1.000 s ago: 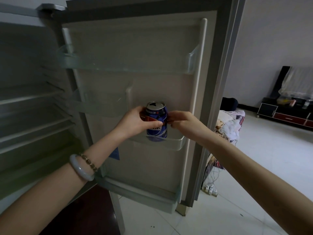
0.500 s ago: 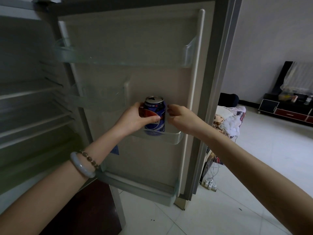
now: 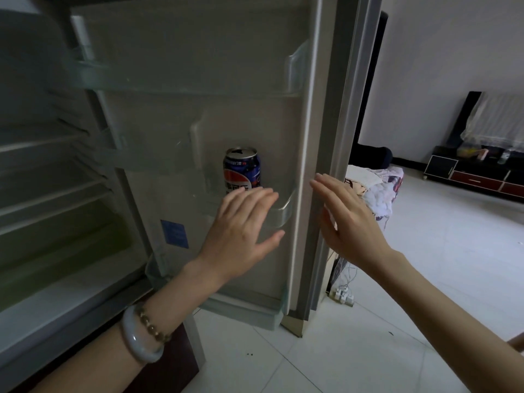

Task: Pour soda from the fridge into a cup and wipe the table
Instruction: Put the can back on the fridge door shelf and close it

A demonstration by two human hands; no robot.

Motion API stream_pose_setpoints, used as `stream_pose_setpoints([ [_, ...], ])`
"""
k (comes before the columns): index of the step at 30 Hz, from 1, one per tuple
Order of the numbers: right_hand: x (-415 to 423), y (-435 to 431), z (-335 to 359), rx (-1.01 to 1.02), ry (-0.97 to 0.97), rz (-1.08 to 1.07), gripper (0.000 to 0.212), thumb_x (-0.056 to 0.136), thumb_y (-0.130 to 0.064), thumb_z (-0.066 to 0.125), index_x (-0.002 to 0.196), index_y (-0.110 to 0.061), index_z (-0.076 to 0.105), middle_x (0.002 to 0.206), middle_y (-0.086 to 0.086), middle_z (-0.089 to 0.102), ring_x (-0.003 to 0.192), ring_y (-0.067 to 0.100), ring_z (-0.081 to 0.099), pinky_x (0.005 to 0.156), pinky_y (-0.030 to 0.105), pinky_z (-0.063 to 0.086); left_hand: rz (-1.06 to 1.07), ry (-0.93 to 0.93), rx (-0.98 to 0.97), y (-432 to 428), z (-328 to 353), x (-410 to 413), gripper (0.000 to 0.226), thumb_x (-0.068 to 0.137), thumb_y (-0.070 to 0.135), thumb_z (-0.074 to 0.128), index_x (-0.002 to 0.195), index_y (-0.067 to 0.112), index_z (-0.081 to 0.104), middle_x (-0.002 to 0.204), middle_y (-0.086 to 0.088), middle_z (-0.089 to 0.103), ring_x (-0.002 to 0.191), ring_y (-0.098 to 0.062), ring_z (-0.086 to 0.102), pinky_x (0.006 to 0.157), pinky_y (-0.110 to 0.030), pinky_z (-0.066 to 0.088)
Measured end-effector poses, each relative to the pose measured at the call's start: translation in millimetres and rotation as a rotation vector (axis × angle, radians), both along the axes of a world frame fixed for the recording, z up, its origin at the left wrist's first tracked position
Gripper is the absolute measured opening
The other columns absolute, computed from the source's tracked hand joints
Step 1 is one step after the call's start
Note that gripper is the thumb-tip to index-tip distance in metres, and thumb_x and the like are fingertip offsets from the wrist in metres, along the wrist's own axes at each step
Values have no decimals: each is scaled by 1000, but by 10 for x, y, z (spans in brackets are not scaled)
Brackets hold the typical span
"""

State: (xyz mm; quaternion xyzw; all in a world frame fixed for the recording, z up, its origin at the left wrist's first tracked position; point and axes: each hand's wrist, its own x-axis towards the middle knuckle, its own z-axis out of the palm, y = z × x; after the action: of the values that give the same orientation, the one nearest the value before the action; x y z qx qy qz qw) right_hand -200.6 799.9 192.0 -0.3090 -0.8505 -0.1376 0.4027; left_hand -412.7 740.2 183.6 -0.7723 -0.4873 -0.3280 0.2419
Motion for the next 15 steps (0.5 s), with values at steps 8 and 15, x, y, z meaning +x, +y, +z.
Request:
stream_pose_setpoints([
  [8,216,28,-288,-15,-61,9,42,85,3,45,127,5,52,133,21,52,128,31,44,114,21,21,111,60,-84,-74,-135,163,57,86,45,52,129,7,53,122,-4,60,115,-20,52,111,-37,21],
  [15,276,-140,-393,-12,-53,14,43,86,1,45,129,5,51,135,21,50,130,31,42,114,28,25,160,41,-68,-218,-121,145,52,87,43,51,124,7,56,117,-6,62,111,-22,55,110,-38,22],
])
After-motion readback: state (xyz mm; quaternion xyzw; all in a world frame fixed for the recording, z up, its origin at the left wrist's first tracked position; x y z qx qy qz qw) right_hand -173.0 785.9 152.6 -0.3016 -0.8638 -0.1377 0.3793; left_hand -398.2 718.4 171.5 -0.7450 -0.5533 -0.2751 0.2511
